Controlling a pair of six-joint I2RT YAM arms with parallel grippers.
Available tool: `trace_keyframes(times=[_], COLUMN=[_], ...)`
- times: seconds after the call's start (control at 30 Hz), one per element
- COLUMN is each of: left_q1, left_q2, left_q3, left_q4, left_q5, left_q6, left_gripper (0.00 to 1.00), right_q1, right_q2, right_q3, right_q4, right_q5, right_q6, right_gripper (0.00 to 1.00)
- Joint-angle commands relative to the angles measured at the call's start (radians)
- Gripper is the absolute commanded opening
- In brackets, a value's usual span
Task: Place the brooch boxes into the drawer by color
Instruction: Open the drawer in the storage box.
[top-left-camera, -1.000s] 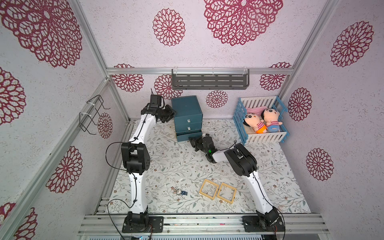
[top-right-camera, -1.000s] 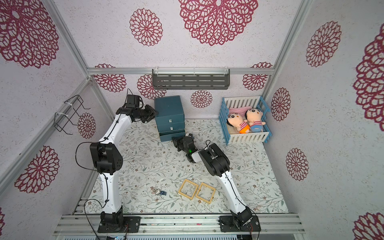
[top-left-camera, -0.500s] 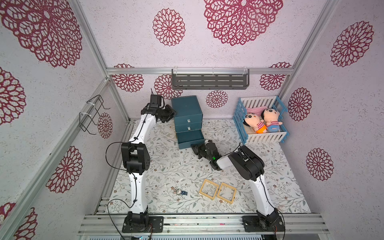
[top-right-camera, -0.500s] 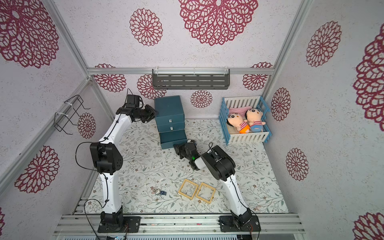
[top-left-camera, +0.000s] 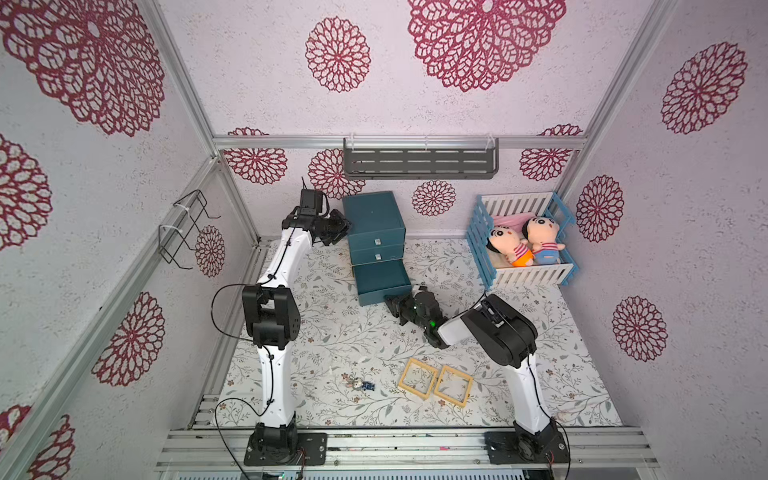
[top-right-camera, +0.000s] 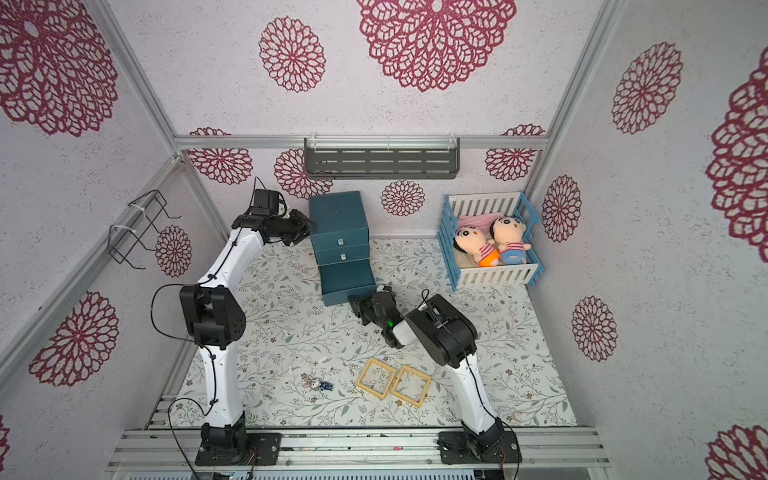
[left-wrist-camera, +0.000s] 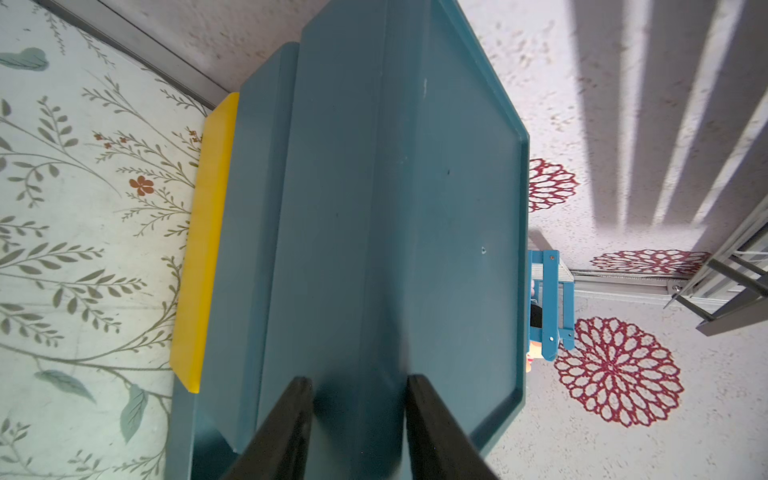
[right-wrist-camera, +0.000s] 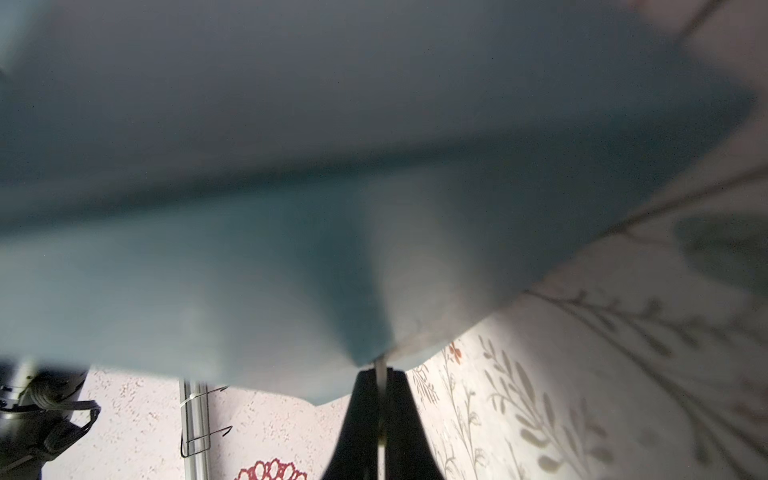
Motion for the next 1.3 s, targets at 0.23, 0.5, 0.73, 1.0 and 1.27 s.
trace_keyframes(times=[0.23,0.5,0.73,1.0,1.27], left_q1=[-0.006,-0.008,-0.012,-0.022,-0.069], left_q2=[0.049,0.017,-0.064,-0.198,-0.359], left_q3=[0.002,-0.005,-0.041,-0.152,-0.298], left_q4=[-0.016,-0.026,-0.018,-0.018,-0.049], left_q5=[0.008,-0.024,-0.079,-0.138,-0.179], left_q6=[0.0,0.014,0.021,0.044,0.116], left_gripper=[0.42,0.66,0.8,0.82,0.79], right_q1=[0.012,0.011,0.003,-0.025,-0.04], right_q2=[-0.068,-0.127,-0.211,-0.331,-0.504], right_q3=[-0.012,-0.018,-0.042,-0.148,-0.214], right_q4=[0.014,-0.076,-0.138,-0.156,-0.31], right_q5=[0.031,0.043,0.045,0.021,-0.006], right_q6=[0.013,-0.058,-0.14,-0.241,-0.424], right_gripper=[0.0,0.45,0.56,0.61,0.61])
